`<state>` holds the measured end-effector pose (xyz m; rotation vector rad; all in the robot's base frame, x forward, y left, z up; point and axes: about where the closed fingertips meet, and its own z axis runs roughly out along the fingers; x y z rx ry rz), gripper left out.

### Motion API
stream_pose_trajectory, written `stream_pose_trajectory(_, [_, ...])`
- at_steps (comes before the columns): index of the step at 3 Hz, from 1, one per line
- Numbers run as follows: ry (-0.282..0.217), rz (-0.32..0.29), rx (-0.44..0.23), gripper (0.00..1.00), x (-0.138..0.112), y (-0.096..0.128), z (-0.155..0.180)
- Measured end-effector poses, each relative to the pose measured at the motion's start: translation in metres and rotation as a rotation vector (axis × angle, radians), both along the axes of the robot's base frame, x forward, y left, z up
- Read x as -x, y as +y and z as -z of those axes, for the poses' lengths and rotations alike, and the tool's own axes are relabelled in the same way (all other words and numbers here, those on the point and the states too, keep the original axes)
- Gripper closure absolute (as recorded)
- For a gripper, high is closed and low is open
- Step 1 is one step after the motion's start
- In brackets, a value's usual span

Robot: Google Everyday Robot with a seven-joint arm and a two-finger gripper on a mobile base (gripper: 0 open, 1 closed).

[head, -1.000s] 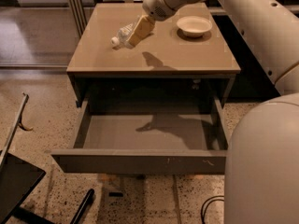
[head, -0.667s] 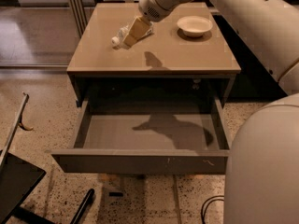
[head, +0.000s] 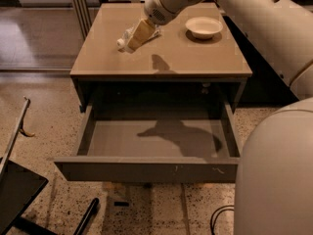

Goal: Place blue plastic bottle into top drawer

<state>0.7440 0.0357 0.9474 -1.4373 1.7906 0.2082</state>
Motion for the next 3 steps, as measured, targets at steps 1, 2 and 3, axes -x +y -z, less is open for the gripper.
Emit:
stream_pose_trajectory(1, [0.032, 0.059, -0.009, 0.00, -0.006, -0.004, -0.002])
stream_pose_trajectory(2, [0.115, 0.175, 0.015, 0.00, -0.021, -0.005, -0.003])
stream_pose_trajectory(3, [0.230, 0.310, -0.006, 0.00, -0.028, -0.003, 0.005])
